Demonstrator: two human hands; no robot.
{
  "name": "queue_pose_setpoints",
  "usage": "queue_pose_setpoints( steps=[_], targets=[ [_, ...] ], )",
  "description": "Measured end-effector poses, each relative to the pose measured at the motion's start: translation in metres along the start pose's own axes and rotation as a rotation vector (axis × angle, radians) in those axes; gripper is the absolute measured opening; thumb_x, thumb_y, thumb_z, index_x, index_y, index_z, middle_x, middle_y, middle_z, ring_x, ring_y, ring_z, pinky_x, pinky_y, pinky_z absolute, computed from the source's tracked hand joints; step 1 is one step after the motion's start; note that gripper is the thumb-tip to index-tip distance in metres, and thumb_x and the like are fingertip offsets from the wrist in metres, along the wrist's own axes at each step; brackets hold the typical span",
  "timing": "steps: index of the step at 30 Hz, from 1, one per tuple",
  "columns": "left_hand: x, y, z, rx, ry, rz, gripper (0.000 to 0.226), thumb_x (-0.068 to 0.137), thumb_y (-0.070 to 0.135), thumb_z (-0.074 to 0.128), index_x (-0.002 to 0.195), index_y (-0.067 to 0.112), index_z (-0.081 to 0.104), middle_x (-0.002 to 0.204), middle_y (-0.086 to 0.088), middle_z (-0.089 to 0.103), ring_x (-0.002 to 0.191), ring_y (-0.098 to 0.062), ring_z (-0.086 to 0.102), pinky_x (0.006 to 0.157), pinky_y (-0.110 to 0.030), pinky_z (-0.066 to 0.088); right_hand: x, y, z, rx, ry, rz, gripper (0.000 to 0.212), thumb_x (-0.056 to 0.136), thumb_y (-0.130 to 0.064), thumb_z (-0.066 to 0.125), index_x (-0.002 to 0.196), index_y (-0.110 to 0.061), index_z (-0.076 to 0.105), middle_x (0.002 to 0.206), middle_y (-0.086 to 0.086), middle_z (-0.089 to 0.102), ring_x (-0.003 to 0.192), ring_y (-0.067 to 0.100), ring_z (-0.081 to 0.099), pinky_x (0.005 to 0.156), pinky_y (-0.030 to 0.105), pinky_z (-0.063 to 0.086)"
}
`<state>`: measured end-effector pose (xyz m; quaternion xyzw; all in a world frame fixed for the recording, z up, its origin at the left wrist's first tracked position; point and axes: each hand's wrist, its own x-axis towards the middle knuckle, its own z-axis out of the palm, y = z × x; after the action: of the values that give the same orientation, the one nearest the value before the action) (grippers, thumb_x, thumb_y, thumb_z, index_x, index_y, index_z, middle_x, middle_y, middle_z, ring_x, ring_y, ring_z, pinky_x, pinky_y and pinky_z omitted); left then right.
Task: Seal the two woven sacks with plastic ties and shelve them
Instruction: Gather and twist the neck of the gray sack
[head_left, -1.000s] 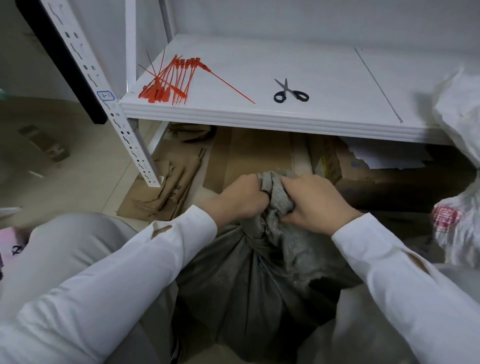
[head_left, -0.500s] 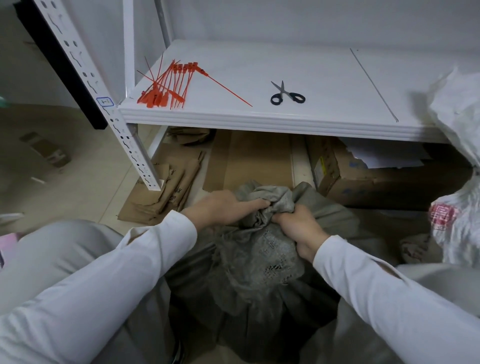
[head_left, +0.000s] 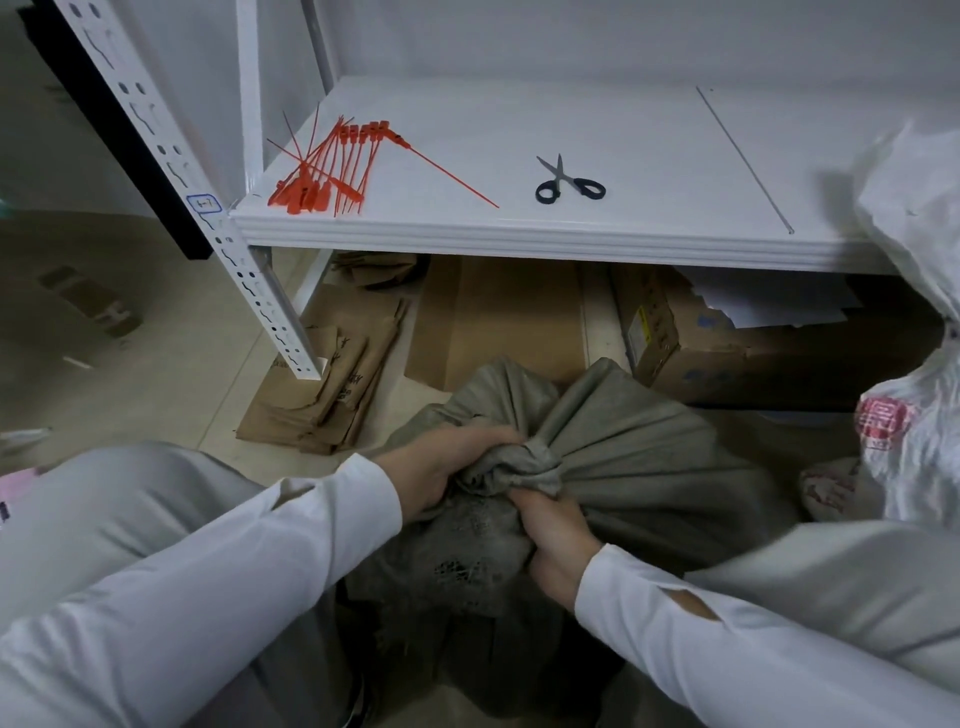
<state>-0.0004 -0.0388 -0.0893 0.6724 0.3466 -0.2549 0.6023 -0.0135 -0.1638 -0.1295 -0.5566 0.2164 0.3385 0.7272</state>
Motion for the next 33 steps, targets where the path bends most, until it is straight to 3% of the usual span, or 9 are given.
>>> queue_pose_setpoints(
  steps=[5,8,12,15,17,20,24,30,33],
  targets=[
    [-0.001,0.002,0.002,0.143,0.069,0.133,0.018,0.078,0.021,0.079,0.079,0.02,0.061,0.083,0.001,0.065,0.076,-0.01,0.061,0.063,-0.021,0.051,0.005,0.007,-0.002,-0.107,-0.051,-0.061,0.034,0.086,-0.016,0.07,0.119,-0.015,0.062,0.11,0.011,0.07,0.101,0.025,0.067,0.093,0.042,0.054],
    [0.002,0.006,-0.001,0.299,0.111,0.213,0.023,0.072,0.021,0.081,0.081,0.017,0.06,0.094,-0.005,0.067,0.088,-0.018,0.064,0.079,-0.031,0.055,0.005,0.0,-0.005,-0.271,-0.094,-0.039,0.037,0.083,-0.019,0.074,0.119,-0.016,0.063,0.111,0.008,0.07,0.1,0.022,0.066,0.094,0.04,0.053],
    [0.001,0.005,-0.008,0.803,0.22,0.3,0.048,0.069,0.033,0.082,0.091,0.016,0.044,0.09,0.001,0.052,0.091,-0.02,0.055,0.079,-0.031,0.051,0.002,-0.038,-0.014,-0.972,-0.301,-0.034,0.05,0.07,-0.02,0.085,0.114,-0.016,0.063,0.097,-0.003,0.068,0.09,0.011,0.063,0.073,0.022,0.051],
    [0.002,-0.001,-0.009,1.134,0.288,0.436,0.063,0.07,0.037,0.078,0.115,0.013,0.04,0.103,-0.004,0.054,0.099,-0.026,0.058,0.08,-0.036,0.05,0.013,-0.067,-0.024,-1.503,-0.156,-0.308,0.082,0.062,-0.027,0.086,0.132,-0.013,0.046,0.125,0.004,0.056,0.115,0.021,0.054,0.096,0.031,0.047],
    [0.004,-0.005,-0.006,1.332,0.319,0.559,0.062,0.076,0.035,0.072,0.122,0.012,0.036,0.106,-0.005,0.059,0.099,-0.027,0.06,0.081,-0.036,0.042,0.015,-0.075,-0.025,-1.52,-0.113,-0.503,0.089,0.072,-0.018,0.079,0.147,-0.017,0.03,0.144,0.005,0.041,0.132,0.023,0.041,0.109,0.032,0.036],
    [0.007,-0.007,-0.002,1.574,0.392,0.699,0.064,0.084,0.036,0.063,0.134,0.011,0.033,0.112,-0.004,0.063,0.101,-0.026,0.062,0.093,-0.038,0.036,0.014,-0.072,-0.017,-1.513,-0.258,-0.759,0.086,0.077,-0.006,0.069,0.15,-0.024,0.026,0.152,-0.002,0.033,0.14,0.017,0.03,0.112,0.024,0.025],
    [0.006,-0.006,-0.001,1.855,0.37,0.842,0.048,0.093,0.021,0.051,0.137,0.007,0.039,0.13,-0.013,0.056,0.118,-0.029,0.054,0.107,-0.042,0.025,0.021,-0.061,-0.011,-1.621,-0.334,-0.848,0.088,0.074,-0.002,0.064,0.149,-0.027,0.026,0.147,-0.003,0.04,0.134,0.018,0.038,0.107,0.035,0.038],
    [0.012,-0.011,-0.02,1.831,0.52,1.234,0.035,0.066,0.018,0.074,0.098,0.009,0.062,0.082,-0.009,0.068,0.073,-0.026,0.064,0.077,-0.036,0.037,0.038,-0.063,-0.009,-1.522,-0.247,-0.858,0.084,0.065,-0.024,0.078,0.14,-0.023,0.042,0.134,-0.002,0.052,0.121,0.02,0.048,0.099,0.036,0.043],
    [0.013,-0.012,-0.023,1.803,0.554,1.248,0.041,0.059,0.02,0.076,0.095,0.007,0.061,0.075,-0.007,0.064,0.068,-0.025,0.061,0.074,-0.036,0.035,0.044,-0.066,-0.008,-1.577,-0.238,-0.923,0.057,0.058,-0.028,0.081,0.111,-0.019,0.06,0.107,-0.004,0.057,0.099,0.022,0.052,0.083,0.037,0.046]
  ],
)
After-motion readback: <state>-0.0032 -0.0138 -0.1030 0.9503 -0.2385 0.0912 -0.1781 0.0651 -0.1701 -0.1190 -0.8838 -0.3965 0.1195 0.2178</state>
